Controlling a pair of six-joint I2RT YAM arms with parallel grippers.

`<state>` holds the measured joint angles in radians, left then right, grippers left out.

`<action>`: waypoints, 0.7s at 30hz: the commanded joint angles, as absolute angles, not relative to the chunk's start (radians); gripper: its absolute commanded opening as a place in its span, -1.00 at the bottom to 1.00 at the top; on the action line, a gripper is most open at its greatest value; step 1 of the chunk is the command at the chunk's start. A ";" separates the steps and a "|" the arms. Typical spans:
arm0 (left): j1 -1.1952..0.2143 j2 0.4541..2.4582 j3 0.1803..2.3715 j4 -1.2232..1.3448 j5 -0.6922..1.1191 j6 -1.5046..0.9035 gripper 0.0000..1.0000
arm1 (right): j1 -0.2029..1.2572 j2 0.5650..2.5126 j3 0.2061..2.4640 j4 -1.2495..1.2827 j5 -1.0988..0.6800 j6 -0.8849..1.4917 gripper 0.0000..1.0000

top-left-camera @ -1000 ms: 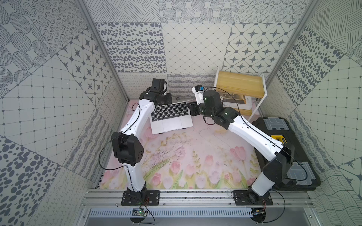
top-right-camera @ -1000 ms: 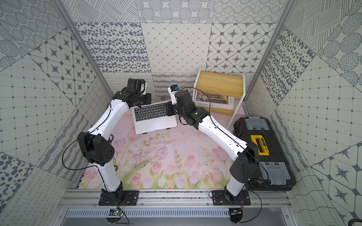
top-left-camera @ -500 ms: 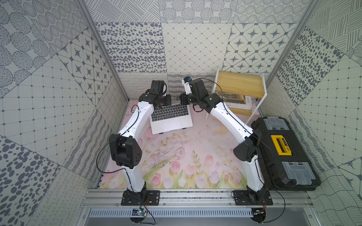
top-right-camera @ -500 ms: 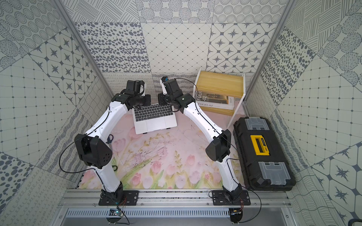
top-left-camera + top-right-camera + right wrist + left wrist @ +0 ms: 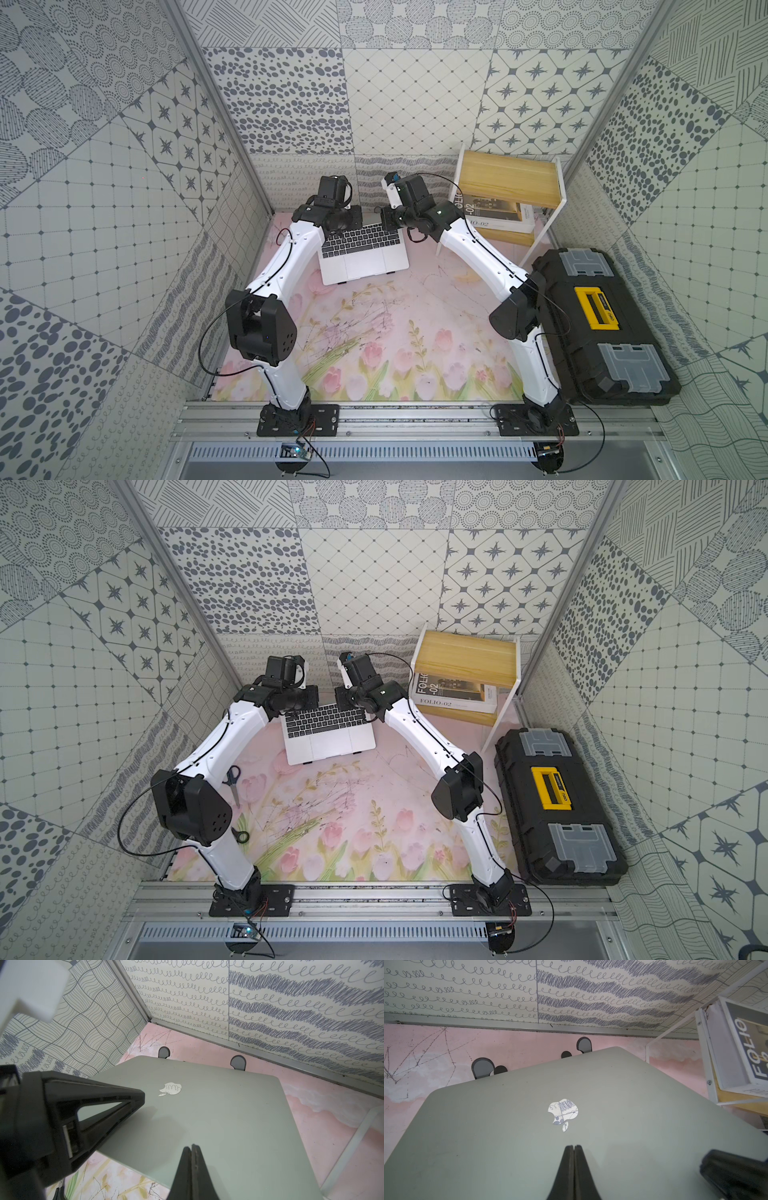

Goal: Close the laptop lid and set it aside
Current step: Close the lid of the laptop.

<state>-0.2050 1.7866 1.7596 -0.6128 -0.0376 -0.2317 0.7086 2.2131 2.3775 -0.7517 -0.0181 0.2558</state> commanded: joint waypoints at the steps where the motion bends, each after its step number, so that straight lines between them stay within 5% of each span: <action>1: -0.208 1.762 1.722 -0.617 -0.015 -0.252 -1.00 | 0.719 2.224 2.340 -0.732 -0.018 0.230 -1.00; 5: -0.208 1.729 1.676 -0.601 -0.010 -0.267 -0.96 | 0.719 2.210 2.300 -0.719 -0.024 0.228 -1.00; 12: -0.209 1.583 1.471 -0.459 -0.023 -0.307 -0.31 | 0.720 2.191 2.236 -0.676 -0.041 0.237 -1.00; 15: -0.208 1.544 1.428 -0.454 -0.019 -0.312 -0.18 | 0.720 2.187 2.231 -0.672 -0.045 0.234 -1.00; 21: -0.207 1.561 1.381 -0.439 -0.035 -0.288 -0.18 | 0.720 2.181 2.202 -0.655 -0.063 0.237 -1.00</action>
<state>-0.2077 1.5589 1.4143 -0.4740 -0.0269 -0.2882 0.7132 2.2120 2.2257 -0.6769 -0.0444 0.2455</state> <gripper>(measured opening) 0.410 0.042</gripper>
